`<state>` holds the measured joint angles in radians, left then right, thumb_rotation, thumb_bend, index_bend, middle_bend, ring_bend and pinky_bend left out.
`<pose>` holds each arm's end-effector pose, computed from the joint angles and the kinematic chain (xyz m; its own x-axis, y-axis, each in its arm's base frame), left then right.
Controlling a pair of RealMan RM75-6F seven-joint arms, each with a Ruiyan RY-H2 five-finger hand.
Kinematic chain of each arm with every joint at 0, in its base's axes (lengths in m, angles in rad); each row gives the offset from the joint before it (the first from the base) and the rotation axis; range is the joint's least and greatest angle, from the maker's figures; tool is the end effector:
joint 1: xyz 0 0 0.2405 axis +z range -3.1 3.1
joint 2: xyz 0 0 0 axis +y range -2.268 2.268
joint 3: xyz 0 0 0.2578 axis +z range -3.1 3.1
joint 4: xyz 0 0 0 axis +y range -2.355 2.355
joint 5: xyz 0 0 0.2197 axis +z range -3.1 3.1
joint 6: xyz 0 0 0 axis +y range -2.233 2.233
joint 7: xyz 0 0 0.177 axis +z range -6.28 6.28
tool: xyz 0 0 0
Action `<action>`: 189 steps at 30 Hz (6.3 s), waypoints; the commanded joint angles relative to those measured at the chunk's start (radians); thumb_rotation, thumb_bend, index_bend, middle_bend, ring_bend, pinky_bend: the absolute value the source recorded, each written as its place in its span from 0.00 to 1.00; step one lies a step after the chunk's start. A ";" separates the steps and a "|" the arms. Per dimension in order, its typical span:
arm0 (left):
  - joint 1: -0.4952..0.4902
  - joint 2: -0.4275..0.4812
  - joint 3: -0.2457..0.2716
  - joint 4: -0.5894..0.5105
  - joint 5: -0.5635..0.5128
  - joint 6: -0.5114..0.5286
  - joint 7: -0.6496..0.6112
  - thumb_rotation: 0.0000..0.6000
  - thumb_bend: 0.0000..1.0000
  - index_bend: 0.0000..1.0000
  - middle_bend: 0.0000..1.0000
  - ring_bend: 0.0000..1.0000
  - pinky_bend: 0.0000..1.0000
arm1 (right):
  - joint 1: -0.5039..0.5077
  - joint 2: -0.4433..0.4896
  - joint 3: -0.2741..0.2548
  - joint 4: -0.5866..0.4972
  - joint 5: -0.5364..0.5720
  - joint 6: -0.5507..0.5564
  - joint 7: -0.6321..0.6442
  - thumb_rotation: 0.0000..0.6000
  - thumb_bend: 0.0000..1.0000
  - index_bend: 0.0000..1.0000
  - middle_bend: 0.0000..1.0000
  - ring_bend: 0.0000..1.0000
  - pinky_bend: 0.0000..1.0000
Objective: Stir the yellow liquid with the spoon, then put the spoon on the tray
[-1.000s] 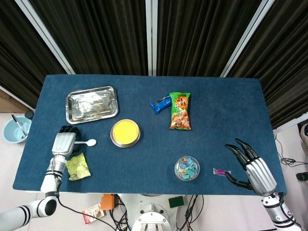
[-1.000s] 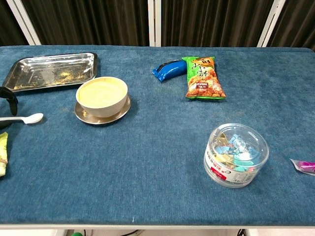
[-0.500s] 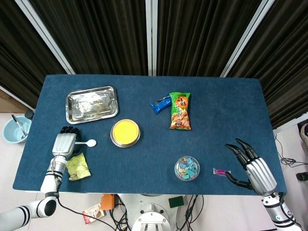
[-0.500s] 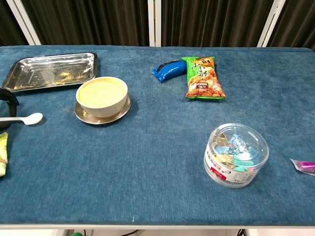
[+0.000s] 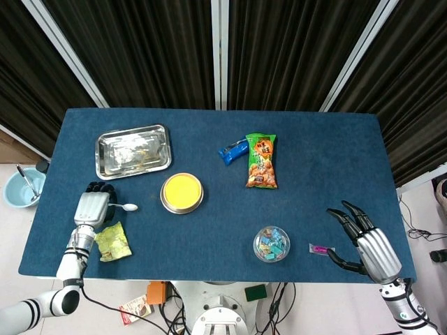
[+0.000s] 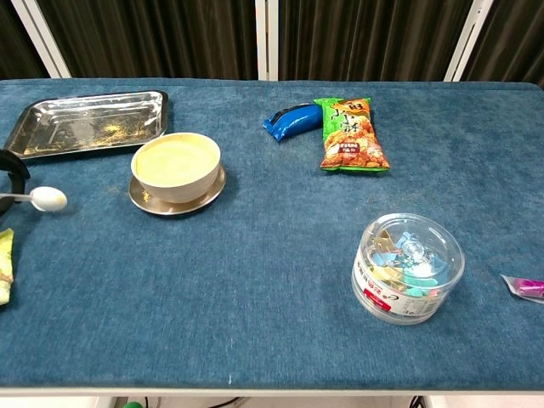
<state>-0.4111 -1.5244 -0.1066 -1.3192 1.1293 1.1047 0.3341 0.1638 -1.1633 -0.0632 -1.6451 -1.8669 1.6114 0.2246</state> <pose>-0.3067 0.3204 0.0030 0.5048 0.2567 0.8242 0.8554 -0.0201 -0.5176 -0.2326 -0.1962 0.1155 0.1178 -0.0691 0.9906 -0.9010 -0.4268 0.0774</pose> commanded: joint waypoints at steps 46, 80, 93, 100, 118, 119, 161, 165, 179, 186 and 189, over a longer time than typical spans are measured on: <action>-0.204 -0.232 -0.135 -0.137 -0.096 0.131 0.493 1.00 0.37 0.39 0.22 0.13 0.13 | -0.021 -0.008 -0.002 0.055 0.018 0.029 0.059 1.00 0.30 0.12 0.17 0.03 0.13; -0.289 -0.167 -0.164 -0.246 -0.332 0.100 0.509 1.00 0.34 0.49 0.21 0.13 0.12 | -0.031 -0.025 -0.001 0.102 0.026 0.047 0.105 1.00 0.30 0.12 0.17 0.03 0.13; -0.318 -0.169 -0.148 -0.229 -0.363 0.086 0.499 1.00 0.35 0.51 0.22 0.13 0.12 | -0.034 -0.027 -0.002 0.107 0.031 0.049 0.110 1.00 0.30 0.12 0.17 0.03 0.13; -0.331 -0.173 -0.141 -0.221 -0.368 0.085 0.495 1.00 0.36 0.53 0.23 0.13 0.12 | -0.034 -0.027 -0.001 0.109 0.032 0.049 0.111 1.00 0.30 0.12 0.17 0.03 0.13; -0.356 -0.166 -0.120 -0.243 -0.383 0.093 0.508 1.00 0.36 0.44 0.23 0.13 0.12 | -0.040 -0.028 -0.003 0.118 0.035 0.053 0.120 1.00 0.30 0.12 0.17 0.03 0.13; -0.355 -0.164 -0.118 -0.245 -0.385 0.094 0.508 1.00 0.36 0.43 0.23 0.13 0.12 | -0.039 -0.029 -0.002 0.117 0.035 0.053 0.120 1.00 0.30 0.12 0.17 0.03 0.13; -0.357 -0.131 -0.090 -0.248 -0.358 0.115 0.496 1.00 0.42 0.54 0.23 0.13 0.12 | -0.036 -0.022 0.000 0.102 0.038 0.042 0.110 1.00 0.30 0.12 0.17 0.03 0.13; -0.355 -0.097 -0.076 -0.292 -0.324 0.160 0.540 1.00 0.42 0.54 0.24 0.13 0.12 | -0.036 -0.024 0.001 0.106 0.036 0.046 0.115 1.00 0.30 0.12 0.17 0.03 0.13; -0.356 -0.092 0.008 -0.322 -0.136 0.281 0.714 1.00 0.42 0.54 0.41 0.27 0.15 | -0.039 -0.031 -0.002 0.122 0.031 0.057 0.130 1.00 0.29 0.12 0.17 0.03 0.13; -0.368 -0.096 0.009 -0.321 -0.114 0.280 0.791 1.00 0.42 0.55 0.48 0.31 0.16 | -0.045 -0.032 -0.003 0.125 0.034 0.063 0.133 1.00 0.29 0.12 0.17 0.03 0.13; -0.375 -0.095 0.010 -0.315 -0.104 0.281 0.833 1.00 0.42 0.55 0.50 0.33 0.16 | -0.045 -0.034 -0.004 0.128 0.034 0.062 0.135 1.00 0.29 0.12 0.17 0.03 0.13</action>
<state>-0.7821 -1.6194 -0.0968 -1.6372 1.0202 1.3859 1.1508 0.1192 -1.1974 -0.0670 -1.5172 -1.8328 1.6733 0.3595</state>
